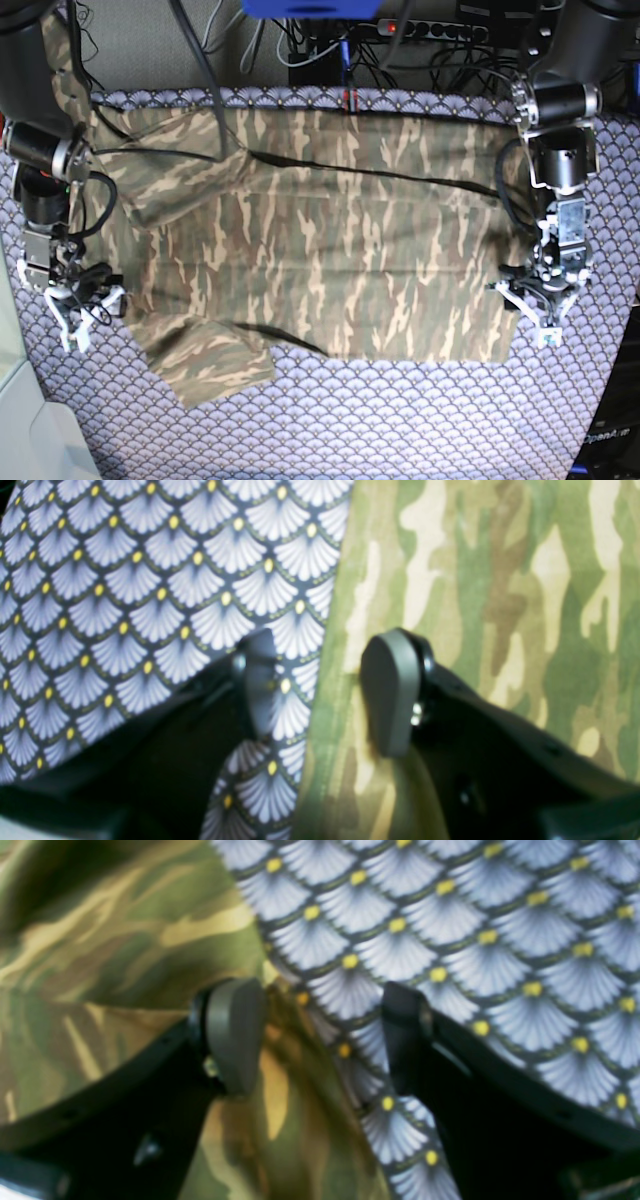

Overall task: Fold the T-shirt properly
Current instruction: 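Lower and grasp the hem corners with the left and right grippers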

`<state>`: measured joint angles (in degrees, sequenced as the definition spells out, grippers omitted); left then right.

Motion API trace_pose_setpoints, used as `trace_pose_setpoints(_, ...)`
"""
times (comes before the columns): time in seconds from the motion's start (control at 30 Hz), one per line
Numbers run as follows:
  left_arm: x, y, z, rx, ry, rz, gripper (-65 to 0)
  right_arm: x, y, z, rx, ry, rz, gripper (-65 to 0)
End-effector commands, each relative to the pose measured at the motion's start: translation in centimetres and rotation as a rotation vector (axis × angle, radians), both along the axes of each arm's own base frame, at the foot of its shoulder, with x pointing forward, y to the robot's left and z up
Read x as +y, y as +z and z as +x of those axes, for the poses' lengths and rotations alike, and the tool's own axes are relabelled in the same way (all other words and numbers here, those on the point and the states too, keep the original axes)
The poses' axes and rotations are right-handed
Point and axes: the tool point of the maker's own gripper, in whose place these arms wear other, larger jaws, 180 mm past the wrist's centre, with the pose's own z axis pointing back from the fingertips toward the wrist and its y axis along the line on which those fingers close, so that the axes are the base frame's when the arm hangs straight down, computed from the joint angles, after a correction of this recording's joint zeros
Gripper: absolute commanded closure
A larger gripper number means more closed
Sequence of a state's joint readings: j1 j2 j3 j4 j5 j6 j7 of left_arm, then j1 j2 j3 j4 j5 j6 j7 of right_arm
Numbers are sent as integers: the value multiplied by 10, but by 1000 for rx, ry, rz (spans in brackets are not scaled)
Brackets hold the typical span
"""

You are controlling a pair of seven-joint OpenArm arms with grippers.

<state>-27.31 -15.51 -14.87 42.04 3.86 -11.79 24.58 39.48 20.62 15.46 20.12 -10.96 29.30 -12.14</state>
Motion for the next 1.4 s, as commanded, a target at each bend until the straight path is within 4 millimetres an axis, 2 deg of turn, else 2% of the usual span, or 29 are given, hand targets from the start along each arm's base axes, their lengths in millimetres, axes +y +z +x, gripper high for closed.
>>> trace_pose_setpoints(0.0, 10, 26, 16, -69, 9, 22, -303, 1, 14, 9, -19, 27, 16, -388)
trace_pose_setpoints(0.33, 7, 25, 16, -69, 7, 18, -303, 10, 15, 7, -12, 80, 45, -388)
trace_pose_setpoints(0.43, 7, 25, 16, -69, 5, 19, -303, 0, 30, 15, -47, 77, 17, -388)
trace_pose_setpoints(0.5, 6, 25, 16, -69, 5, 17, -303, -2, 33, 16, -42, 81, 5, -388)
trace_pose_setpoints(0.67, 5, 24, 17, -69, 4, 16, -303, 2, 32, 15, -36, 87, 5, -384)
trace_pose_setpoints(0.73, 5, 24, 17, -69, 4, 16, -302, 9, 23, 11, -22, 96, 14, -374)
trace_pose_setpoints(1.0, 6, 24, 16, -67, 5, 17, -302, 15, 10, 2, -1, 101, 24, -200)
trace_pose_setpoints(1.2, 6, 21, 13, -61, 4, 18, -302, 9, 13, 1, -4, 97, 13, 0)
trace_pose_setpoints(1.37, 6, 22, 14, -64, 6, 13, -303, -7, 22, 3, -16, 77, -6, 0)
